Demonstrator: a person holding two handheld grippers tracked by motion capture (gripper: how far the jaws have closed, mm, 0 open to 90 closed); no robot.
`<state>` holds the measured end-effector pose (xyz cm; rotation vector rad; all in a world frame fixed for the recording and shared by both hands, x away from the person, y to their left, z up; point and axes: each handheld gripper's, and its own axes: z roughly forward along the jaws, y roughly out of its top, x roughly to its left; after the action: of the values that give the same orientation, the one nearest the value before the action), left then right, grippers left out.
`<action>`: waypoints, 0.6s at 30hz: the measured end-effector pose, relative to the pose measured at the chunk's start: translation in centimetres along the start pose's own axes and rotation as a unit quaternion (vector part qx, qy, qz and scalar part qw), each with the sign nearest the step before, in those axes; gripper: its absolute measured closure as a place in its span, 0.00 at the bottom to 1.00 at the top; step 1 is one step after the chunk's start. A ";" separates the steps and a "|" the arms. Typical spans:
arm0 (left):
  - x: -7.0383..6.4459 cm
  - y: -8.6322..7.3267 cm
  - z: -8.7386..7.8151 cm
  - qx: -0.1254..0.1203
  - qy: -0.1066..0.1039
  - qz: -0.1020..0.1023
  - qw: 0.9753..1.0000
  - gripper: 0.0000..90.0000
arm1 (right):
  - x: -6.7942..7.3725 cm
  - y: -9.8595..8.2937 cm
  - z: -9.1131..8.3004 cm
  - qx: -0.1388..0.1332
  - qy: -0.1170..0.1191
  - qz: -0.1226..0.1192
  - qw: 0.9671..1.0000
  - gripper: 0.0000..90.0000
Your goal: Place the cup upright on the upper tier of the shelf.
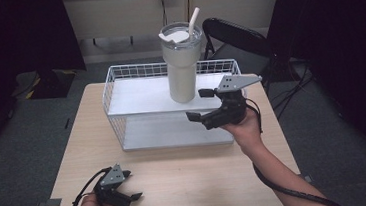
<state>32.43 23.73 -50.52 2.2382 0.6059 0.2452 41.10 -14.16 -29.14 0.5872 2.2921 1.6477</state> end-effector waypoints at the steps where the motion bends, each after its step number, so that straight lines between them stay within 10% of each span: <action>1: 0.0 0.0 0.0 0.000 0.000 0.000 1.000 0.13 | 0.1 -0.3 0.0 0.001 0.002 0.000 1.000 0.13; 18: 0.0 0.0 0.0 0.000 0.000 0.000 1.000 0.13 | 1.4 -3.5 -0.4 0.015 0.029 -0.009 0.999 0.13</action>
<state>32.42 23.72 -50.52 2.2382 0.6062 0.2452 39.09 -14.82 -32.29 0.5296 2.3586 1.6454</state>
